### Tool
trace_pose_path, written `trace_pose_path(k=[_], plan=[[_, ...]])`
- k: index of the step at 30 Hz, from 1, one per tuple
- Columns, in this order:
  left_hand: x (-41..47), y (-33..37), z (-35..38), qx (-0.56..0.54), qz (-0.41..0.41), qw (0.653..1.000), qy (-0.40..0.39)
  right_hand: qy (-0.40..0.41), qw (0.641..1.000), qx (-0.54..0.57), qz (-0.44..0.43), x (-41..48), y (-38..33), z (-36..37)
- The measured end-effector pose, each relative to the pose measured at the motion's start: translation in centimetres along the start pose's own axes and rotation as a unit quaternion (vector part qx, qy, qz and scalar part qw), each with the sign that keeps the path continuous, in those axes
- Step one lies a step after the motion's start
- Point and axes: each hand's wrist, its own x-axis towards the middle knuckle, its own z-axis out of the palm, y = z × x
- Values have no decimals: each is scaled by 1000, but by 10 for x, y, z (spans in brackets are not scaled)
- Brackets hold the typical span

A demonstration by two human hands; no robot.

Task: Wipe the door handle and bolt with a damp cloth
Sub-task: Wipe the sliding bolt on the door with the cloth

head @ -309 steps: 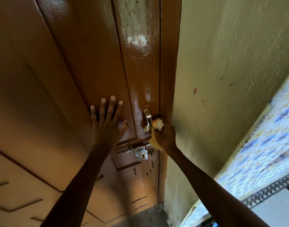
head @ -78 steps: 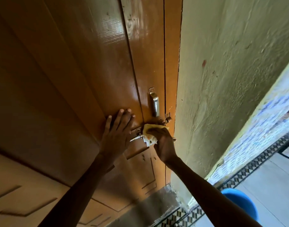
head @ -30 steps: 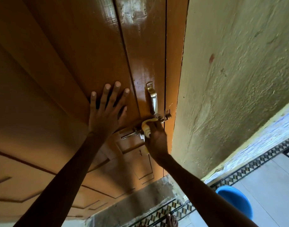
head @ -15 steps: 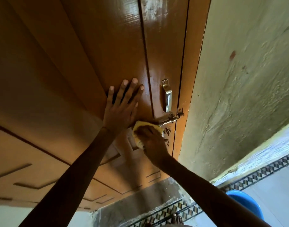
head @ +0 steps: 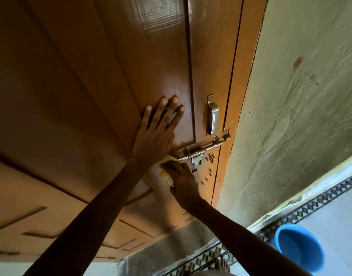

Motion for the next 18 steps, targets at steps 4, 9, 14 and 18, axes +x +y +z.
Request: trace_pose_path(k=[4, 9, 14, 18], plan=[[-1, -6, -4, 6, 29, 1000, 1, 101, 988, 49, 107, -3, 17, -15], [-2, -7, -7, 10, 39, 999, -7, 107, 986, 16, 131, 2, -2, 8], [-4, -8, -7, 13, 49, 999, -19, 94, 987, 78, 103, -2, -1, -3], [-4, -7, -11, 15, 40, 999, -25, 241, 943, 82, 213, -11, 4, -14]])
